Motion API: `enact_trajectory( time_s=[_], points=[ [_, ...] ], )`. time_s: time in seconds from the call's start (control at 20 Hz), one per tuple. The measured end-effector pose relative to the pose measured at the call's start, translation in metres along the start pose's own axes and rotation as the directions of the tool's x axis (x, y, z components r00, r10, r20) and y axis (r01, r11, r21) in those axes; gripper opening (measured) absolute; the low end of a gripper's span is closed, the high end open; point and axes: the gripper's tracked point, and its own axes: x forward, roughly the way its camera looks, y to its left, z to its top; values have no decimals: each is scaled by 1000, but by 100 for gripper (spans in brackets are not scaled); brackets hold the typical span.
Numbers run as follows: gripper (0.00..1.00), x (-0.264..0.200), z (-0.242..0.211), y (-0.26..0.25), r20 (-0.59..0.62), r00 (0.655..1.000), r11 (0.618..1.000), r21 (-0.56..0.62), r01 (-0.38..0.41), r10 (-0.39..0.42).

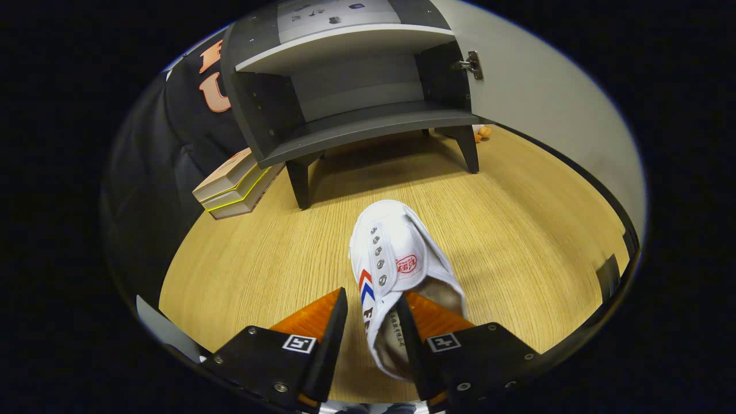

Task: Open the shoe cabinet door, grab the shoes and put them into the shoe cabinet, then close the shoe cabinet door.

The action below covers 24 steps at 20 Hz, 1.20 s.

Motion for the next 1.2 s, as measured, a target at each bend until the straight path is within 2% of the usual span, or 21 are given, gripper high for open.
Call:
enact_trajectory(
  time_s=[0.15,0.2,0.25,0.35,0.6,0.85,1.2],
  points=[
    [25,2,1,2,2,1000,999,27,-25,25],
    [18,3,0,2,4,1000,1000,14,-23,23],
    [6,2,-1,3,5,1000,1000,2,-26,26],
    [0,2,-1,5,1,1000,1000,-12,-26,26],
    [0,-17,25,17,88,994,997,-49,-57,61],
    [0,-50,38,33,116,990,995,-74,-73,81],
    [0,-114,100,50,213,970,987,-129,-94,120]
  ],
)
